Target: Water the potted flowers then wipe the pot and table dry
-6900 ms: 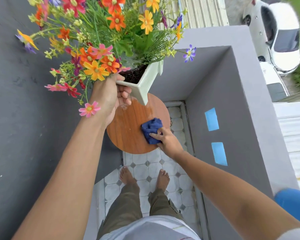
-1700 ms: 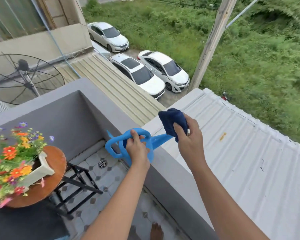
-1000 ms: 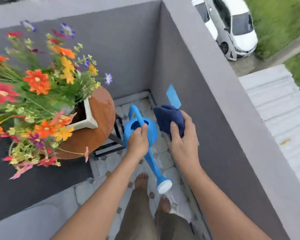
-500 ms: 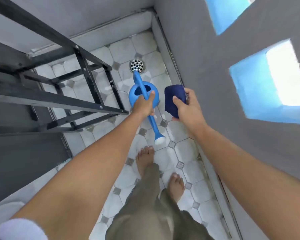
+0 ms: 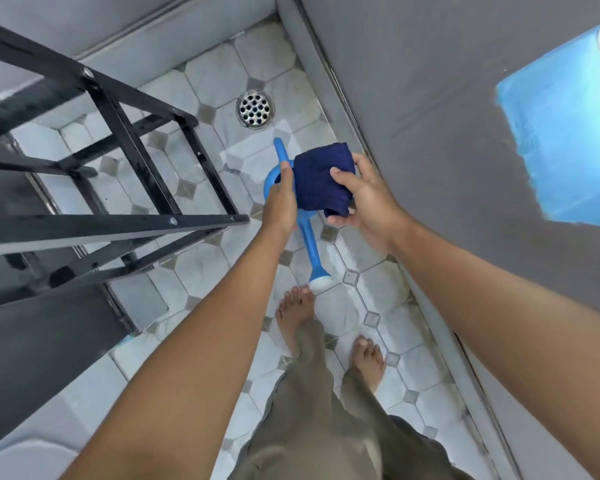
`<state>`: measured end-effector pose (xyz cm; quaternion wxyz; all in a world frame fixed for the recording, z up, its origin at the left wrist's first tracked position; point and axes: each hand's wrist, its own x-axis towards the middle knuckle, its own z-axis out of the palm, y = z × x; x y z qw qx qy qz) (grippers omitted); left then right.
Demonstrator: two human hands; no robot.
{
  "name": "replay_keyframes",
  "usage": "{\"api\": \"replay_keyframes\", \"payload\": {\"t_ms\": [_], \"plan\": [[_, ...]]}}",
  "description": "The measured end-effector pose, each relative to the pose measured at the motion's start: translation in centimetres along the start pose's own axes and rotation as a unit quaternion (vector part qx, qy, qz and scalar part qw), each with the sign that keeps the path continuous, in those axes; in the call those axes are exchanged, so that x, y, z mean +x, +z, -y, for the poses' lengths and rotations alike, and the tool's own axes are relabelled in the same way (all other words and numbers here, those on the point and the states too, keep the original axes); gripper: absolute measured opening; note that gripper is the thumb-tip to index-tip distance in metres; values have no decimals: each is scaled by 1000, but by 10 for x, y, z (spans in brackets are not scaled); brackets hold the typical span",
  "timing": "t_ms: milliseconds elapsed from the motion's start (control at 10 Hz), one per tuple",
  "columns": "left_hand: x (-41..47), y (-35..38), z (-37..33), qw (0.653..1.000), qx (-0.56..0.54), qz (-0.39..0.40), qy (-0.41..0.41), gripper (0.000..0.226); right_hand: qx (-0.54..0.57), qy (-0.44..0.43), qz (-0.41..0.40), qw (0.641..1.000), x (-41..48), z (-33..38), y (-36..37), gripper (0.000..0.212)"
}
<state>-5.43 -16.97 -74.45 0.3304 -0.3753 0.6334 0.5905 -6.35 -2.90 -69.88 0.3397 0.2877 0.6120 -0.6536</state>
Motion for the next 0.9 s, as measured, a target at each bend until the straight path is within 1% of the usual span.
{"api": "replay_keyframes", "payload": {"t_ms": [100, 200, 300, 400, 500, 600, 700, 800, 900], "plan": [[-4, -14, 4, 997, -58, 41, -6, 57, 31, 11, 36, 999, 3, 4, 5, 29], [-4, -33, 15, 996, -65, 59, -8, 44, 8, 14, 49, 999, 5, 7, 8, 23], [0, -40, 13, 991, -127, 16, 27, 25, -42, -14, -3, 999, 9, 5, 14, 25], [9, -45, 8, 979, -162, -86, 89, 12, -134, -110, -142, 974, 25, -4, 19, 32], [25, -55, 13, 975, -24, -185, 120, 18, -214, -137, -178, 951, 42, -14, 24, 39], [36, -52, 25, 970, 168, -112, 133, 61, -371, -75, -68, 923, 59, -37, 31, 56], [33, -38, 28, 928, 340, 53, 139, 80, -463, -22, 13, 886, 62, -49, 31, 72], [32, -43, 16, 913, 384, 89, 109, 81, -513, -21, 32, 857, 61, -43, 27, 76], [11, -51, 0, 879, 452, 76, 131, 77, -518, -30, 23, 854, 41, -35, 21, 78]]}}
